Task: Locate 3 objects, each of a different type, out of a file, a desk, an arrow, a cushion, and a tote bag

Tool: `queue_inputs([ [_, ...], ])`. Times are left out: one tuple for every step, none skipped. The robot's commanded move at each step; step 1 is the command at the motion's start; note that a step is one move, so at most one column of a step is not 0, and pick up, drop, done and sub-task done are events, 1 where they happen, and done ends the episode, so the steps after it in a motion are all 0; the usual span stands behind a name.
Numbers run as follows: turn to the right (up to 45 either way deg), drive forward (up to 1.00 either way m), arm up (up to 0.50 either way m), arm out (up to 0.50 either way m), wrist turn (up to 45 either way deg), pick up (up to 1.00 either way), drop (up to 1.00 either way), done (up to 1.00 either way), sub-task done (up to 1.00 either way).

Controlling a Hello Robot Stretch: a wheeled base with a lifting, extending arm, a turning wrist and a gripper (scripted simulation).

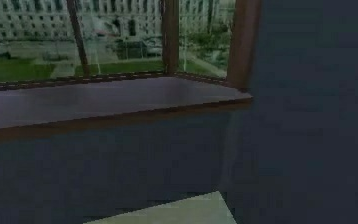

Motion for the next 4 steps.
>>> queue_inputs([
  [3.0, 0.0, 0.0, 0.0, 0.0, 0.0, 0.0, 0.0, 0.0],
  [45.0, 0.0, 0.0, 0.0, 0.0, 0.0, 0.0, 0.0, 0.0],
  [30.0, 0.0, 0.0, 0.0, 0.0, 0.0, 0.0, 0.0, 0.0],
  [0.0, 0.1, 0.0, 0.0, 0.0, 0.0, 0.0, 0.0, 0.0],
])
